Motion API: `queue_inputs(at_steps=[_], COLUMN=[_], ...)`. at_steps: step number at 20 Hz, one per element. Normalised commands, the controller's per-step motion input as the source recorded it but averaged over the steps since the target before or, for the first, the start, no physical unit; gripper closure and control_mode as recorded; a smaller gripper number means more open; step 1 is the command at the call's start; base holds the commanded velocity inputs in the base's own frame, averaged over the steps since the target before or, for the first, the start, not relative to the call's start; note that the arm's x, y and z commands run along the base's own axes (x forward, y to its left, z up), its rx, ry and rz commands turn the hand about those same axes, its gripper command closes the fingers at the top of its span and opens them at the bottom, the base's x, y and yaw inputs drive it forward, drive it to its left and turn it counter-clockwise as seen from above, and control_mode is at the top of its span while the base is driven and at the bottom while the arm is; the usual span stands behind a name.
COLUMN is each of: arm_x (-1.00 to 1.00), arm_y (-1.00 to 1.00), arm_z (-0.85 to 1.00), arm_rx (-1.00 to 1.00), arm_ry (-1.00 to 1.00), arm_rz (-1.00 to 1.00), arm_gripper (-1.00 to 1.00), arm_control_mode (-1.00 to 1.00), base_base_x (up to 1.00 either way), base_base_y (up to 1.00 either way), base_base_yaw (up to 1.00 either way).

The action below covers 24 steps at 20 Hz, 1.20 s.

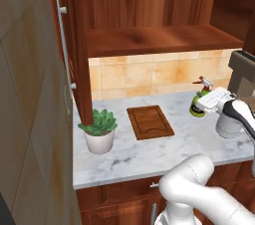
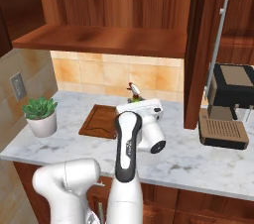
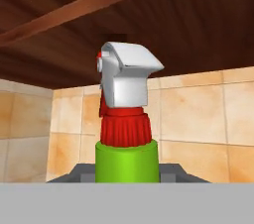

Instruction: Grab the spray bottle from the cabinet, then place it next to the cutting board for sanitizing. Then grab the dish brush from the countertop next to the sink and place it next to the cutting board.

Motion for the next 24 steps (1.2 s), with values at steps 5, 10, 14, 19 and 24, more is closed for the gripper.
queue_inputs(at_steps=[5, 10, 14, 19, 24], arm_x=[0.72, 0.36, 0.37, 0.36, 0.38], arm_y=[0.00, 0.05, 0.04, 0.00, 0.18], arm_z=[-0.23, -0.24, -0.58, -0.54, -0.50], arm_rx=[-0.01, -0.02, -0.09, -0.06, -0.03], arm_ry=[0.04, 0.05, 0.00, 0.00, 0.01], arm_rz=[0.10, 0.07, 0.10, 0.09, 0.04], arm_gripper=[1.00, 1.00, 1.00, 1.00, 1.00], arm_control_mode=[-1.00, -1.00, -1.00, -1.00, -1.00], base_base_x=[0.00, 0.00, 0.00, 0.00, 0.00], base_base_y=[0.00, 0.00, 0.00, 0.00, 0.00], base_base_yaw=[0.00, 0.00, 0.00, 0.00, 0.00])
